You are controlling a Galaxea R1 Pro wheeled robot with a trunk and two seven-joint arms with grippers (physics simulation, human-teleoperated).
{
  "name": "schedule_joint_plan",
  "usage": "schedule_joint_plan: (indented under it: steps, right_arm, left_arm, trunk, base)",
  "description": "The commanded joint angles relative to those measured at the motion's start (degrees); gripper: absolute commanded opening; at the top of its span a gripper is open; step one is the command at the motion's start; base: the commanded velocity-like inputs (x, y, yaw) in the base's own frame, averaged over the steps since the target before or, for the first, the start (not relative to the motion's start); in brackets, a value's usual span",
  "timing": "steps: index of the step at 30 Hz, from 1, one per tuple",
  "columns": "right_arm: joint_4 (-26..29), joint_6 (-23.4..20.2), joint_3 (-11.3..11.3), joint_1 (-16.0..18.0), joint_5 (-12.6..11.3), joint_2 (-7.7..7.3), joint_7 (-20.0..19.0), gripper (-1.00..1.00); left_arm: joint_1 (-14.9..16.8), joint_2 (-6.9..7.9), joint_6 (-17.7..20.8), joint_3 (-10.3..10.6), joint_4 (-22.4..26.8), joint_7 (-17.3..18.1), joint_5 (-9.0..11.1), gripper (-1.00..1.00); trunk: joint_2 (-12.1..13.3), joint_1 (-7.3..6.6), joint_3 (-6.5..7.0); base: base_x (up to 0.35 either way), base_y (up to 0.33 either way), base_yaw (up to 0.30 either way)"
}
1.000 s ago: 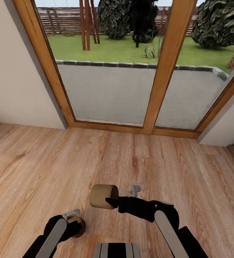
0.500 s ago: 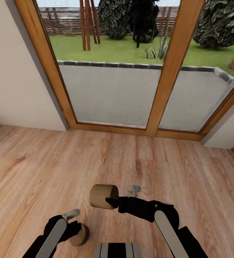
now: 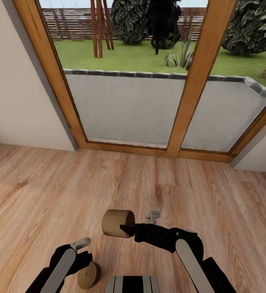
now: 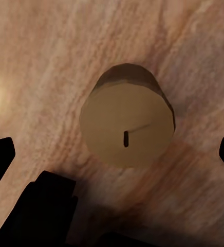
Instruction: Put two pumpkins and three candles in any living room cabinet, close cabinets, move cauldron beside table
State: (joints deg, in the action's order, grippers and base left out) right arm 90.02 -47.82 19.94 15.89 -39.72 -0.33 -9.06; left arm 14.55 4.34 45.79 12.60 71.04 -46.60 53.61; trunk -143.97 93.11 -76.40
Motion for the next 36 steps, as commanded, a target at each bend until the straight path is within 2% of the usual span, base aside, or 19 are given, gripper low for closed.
schedule_joint_plan:
  steps: [1, 8, 13, 20, 28, 31, 32, 33, 36]
  right_arm:
    - [-0.02, -0.17, 0.02, 0.04, 0.25, -0.02, -0.35, -1.00]
    - [-0.11, -0.17, -0.02, 0.06, 0.25, -0.02, -0.34, -1.00]
    - [-0.01, -0.17, -0.32, 0.04, 0.16, -0.02, -0.45, -1.00]
    - [0.28, -0.78, -2.94, -0.05, 0.00, -0.11, -0.90, -1.00]
    - [0.41, -1.09, -3.28, -0.05, -0.09, -0.18, -1.04, -1.00]
    - [0.42, -1.07, -3.63, -0.07, -0.23, -0.94, -1.22, -1.00]
    - [0.43, -1.06, -3.81, -0.07, -0.31, -1.31, -1.62, -1.00]
    - [0.42, -1.05, -3.96, -0.07, -0.38, -1.76, -2.99, -1.00]
    - [0.46, -0.97, -4.08, -0.07, -0.43, -2.17, -7.23, -1.00]
  left_arm:
    - [0.04, 0.06, -0.03, 0.15, 0.06, -0.59, 0.54, 1.00]
    - [0.04, 0.05, -0.52, 0.15, 0.09, -0.58, 0.55, 1.00]
    - [0.04, 0.12, -2.59, 0.23, 0.06, -0.51, 0.61, 1.00]
    - [0.04, 0.35, -3.49, 0.23, 0.03, -0.45, 0.49, 1.00]
    - [0.11, 0.41, -5.31, 0.23, -0.91, 0.68, 0.07, 1.00]
    - [0.12, 0.43, -5.52, 0.23, -1.42, 5.01, -1.95, 1.00]
    - [0.12, 0.40, -6.08, 0.23, -1.52, 6.70, -3.24, 1.00]
    - [0.12, 0.36, -7.84, 0.23, -1.65, 9.03, -5.58, 1.00]
    - [0.12, 0.09, -10.40, 0.25, -1.75, 12.36, -9.64, 1.00]
  trunk:
    - [-0.02, 0.01, -0.04]
    - [-0.02, 0.01, -0.04]
    - [-0.08, 0.14, -1.15]
    - [-0.18, 0.32, -2.70]
    - [-0.28, 0.52, -4.47]
    - [-0.32, 0.60, -5.14]
    - [-0.34, 0.63, -5.36]
    - [-0.35, 0.65, -5.58]
    - [-0.38, 0.70, -6.02]
  base:
    - [0.132, 0.000, 0.000]
    - [0.030, 0.000, 0.000]
    - [0.001, 0.000, 0.000]
    - [0.000, 0.000, 0.000]
    - [0.000, 0.000, 0.000]
    - [0.000, 0.000, 0.000]
    - [0.000, 0.000, 0.000]
    - [0.000, 0.000, 0.000]
    - [0.000, 0.000, 0.000]
